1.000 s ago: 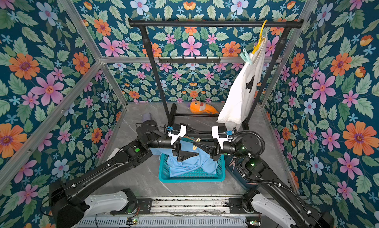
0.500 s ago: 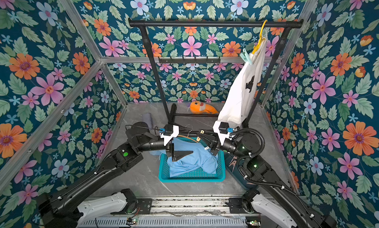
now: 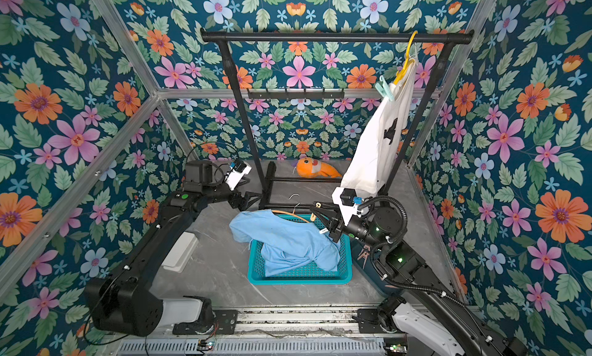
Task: Use clothespins to secure the t-shirt on both sides of the hanger
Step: Pick up the hanger from the basket.
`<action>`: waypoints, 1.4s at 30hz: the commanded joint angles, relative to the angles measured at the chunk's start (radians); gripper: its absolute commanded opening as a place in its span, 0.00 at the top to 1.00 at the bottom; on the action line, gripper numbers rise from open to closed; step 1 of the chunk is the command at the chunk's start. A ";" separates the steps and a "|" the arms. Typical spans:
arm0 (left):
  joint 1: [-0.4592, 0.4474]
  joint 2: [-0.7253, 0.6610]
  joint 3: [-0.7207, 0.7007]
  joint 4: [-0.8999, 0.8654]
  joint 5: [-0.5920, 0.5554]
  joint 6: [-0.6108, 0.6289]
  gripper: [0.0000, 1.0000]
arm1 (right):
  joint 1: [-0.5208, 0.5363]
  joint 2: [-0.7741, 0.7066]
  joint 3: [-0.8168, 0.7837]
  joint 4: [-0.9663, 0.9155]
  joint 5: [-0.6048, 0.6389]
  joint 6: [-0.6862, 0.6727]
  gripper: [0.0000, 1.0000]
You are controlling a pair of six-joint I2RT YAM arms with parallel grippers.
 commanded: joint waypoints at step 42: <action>0.148 0.376 0.039 -0.414 0.120 0.371 0.28 | 0.001 0.141 0.050 0.098 -0.257 0.093 1.00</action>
